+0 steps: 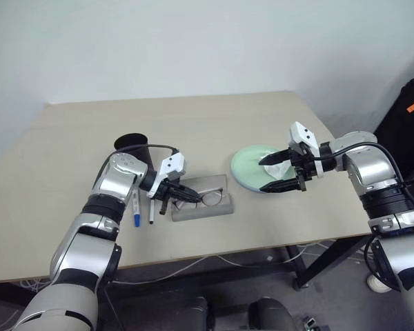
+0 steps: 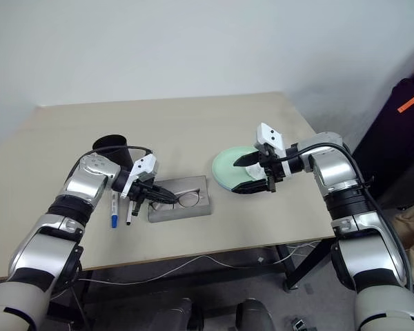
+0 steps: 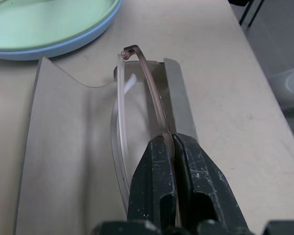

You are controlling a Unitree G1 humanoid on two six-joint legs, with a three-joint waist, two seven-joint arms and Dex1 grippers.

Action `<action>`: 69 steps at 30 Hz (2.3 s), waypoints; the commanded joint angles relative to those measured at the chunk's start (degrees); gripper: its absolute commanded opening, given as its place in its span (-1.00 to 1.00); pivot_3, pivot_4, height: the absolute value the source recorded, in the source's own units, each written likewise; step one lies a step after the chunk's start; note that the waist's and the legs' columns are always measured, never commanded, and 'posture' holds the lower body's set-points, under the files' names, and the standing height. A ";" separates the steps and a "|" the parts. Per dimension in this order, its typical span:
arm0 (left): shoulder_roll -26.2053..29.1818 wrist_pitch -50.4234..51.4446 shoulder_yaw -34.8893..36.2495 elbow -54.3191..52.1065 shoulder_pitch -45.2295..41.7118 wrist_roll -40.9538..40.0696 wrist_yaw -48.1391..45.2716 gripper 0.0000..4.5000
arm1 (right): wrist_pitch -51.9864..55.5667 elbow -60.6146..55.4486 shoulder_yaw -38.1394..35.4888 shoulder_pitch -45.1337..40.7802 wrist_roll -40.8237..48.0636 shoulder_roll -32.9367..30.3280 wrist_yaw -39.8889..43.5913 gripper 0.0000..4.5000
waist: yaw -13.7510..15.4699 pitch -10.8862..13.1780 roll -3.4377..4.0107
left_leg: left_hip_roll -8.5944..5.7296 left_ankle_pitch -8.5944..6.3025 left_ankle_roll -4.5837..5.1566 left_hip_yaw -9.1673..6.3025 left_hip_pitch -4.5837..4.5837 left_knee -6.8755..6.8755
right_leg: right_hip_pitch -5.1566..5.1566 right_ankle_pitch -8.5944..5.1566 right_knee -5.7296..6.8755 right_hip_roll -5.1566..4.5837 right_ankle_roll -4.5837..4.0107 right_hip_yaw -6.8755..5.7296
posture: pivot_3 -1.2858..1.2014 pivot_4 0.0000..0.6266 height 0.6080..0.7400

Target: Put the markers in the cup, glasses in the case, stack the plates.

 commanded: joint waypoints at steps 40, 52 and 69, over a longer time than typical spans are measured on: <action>-1.88 -11.45 6.39 8.38 -3.37 6.84 27.05 -0.78 | -1.92 0.33 -1.04 -1.83 0.42 1.20 -0.99 1.00 | 0.08 -0.02 -0.08 | -0.02 0.00 0.03 0.03 -0.01 0.06 | 0.03 0.08 0.04 -0.01 0.12 0.00 | 0.03 -1.00 0.98; 0.67 -4.46 3.11 -10.28 6.27 5.56 16.09 -0.78 | -1.88 -0.16 -0.91 -1.94 0.53 1.75 -1.28 1.00 | 0.01 -0.02 -0.07 | 0.00 -0.01 0.02 0.04 -0.01 0.05 | 0.01 0.05 0.03 -0.03 0.05 0.02 | 0.03 -1.00 0.98; 3.73 10.30 3.98 -32.57 13.53 9.97 26.47 -0.78 | -1.82 0.01 -0.61 -2.40 0.35 2.17 -1.00 1.00 | 0.08 -0.04 -0.05 | 0.02 -0.01 0.02 0.02 0.00 0.04 | -0.01 0.06 0.02 -0.05 0.01 0.03 | 0.03 -1.00 0.98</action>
